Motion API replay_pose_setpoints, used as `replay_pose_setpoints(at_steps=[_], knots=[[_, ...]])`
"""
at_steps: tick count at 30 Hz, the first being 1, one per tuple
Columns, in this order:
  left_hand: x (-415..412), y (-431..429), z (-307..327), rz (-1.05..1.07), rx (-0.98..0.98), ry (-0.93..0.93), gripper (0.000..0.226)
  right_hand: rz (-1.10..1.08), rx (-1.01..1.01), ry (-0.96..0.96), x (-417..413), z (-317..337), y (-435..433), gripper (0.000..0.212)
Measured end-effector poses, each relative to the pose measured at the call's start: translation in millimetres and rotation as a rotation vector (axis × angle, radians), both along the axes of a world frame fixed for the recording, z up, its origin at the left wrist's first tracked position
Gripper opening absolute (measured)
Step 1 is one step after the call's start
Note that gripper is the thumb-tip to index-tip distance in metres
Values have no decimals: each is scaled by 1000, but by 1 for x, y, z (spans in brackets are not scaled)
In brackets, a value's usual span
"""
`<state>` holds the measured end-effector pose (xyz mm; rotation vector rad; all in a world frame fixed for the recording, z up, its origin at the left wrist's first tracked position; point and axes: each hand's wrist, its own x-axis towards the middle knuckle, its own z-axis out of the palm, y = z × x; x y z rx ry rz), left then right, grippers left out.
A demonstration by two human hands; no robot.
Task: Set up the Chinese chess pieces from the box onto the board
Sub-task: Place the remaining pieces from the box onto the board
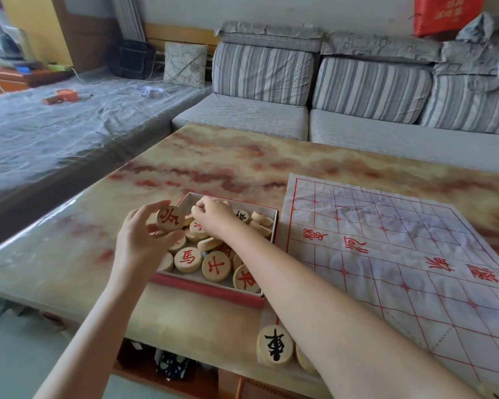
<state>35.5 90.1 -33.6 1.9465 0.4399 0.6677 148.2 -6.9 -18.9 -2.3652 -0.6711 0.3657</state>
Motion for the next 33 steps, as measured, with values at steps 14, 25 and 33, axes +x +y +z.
replay_pose_setpoints(at_steps=[14,25,33], knots=[[-18,-7,-1,1,26,-31,59,92,348,-56,-23,2,-46,54],[-22,-53,13,-115,9,-48,53,-152,347,-121,-24,3,-187,51],[-18,-79,18,-198,42,-36,53,-152,200,-50,-26,-17,-192,57]])
